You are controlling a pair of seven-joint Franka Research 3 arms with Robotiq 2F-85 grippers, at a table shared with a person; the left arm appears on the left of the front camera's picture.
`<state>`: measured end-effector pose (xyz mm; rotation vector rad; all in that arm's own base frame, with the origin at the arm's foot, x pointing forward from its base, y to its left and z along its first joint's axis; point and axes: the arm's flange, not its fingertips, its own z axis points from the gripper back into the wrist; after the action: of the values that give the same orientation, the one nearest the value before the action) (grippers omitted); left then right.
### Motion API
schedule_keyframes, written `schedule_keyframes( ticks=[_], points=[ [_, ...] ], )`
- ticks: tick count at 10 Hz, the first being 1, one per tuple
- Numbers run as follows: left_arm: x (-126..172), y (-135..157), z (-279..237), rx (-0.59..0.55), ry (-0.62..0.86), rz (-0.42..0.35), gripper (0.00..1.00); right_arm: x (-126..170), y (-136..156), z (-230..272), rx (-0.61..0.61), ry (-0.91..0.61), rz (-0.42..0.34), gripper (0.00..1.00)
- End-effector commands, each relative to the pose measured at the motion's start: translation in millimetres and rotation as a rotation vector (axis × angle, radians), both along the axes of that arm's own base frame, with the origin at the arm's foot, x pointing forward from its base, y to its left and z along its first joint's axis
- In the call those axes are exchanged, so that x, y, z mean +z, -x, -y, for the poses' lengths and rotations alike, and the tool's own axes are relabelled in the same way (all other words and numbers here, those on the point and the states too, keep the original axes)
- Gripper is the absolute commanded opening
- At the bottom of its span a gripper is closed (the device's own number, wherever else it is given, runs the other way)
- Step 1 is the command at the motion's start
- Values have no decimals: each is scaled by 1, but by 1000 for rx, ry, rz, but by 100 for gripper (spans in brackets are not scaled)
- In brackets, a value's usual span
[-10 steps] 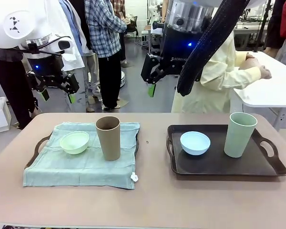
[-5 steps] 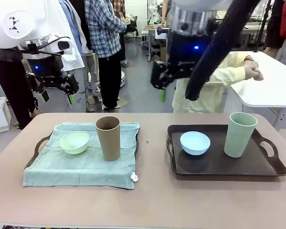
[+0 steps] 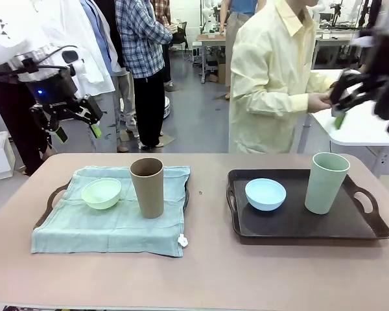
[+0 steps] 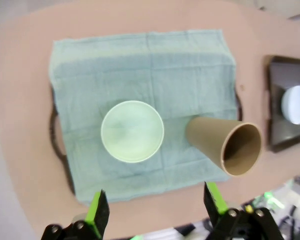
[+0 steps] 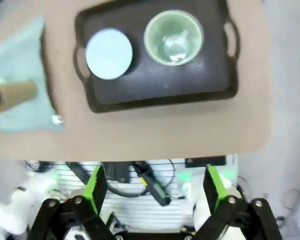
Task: Set up a tray with a mat and arrange the tableware.
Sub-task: Pick up the Picnic Bowl and Reusable plastic cup from the Handle tray in front of the human's position and hold them in the air.
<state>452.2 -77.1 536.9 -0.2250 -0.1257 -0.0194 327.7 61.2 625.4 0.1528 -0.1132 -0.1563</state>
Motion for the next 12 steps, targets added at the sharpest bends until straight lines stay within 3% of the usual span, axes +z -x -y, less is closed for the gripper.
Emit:
schedule_keyframes(
  ticks=[1,5,6,7,10,11,12],
  points=[
    [1,-16,-37,-1,137,-56,100,4,32,59,-34,-211,96,100],
    [-14,-16,-82,14,462,-168,100,-16,58,154,23,-574,345,100],
    [-15,-8,-77,22,376,-141,100,-24,54,149,-16,-484,325,100],
    [-12,-11,-79,22,380,-134,100,8,67,154,-49,-495,295,100],
    [-12,-11,-79,22,380,-134,100,8,67,154,-49,-495,295,100],
    [-12,-11,-79,22,380,-134,100,1,67,157,-36,-486,312,100],
    [-14,-11,-79,21,390,-148,100,1,48,180,60,-592,258,100]
  ],
)
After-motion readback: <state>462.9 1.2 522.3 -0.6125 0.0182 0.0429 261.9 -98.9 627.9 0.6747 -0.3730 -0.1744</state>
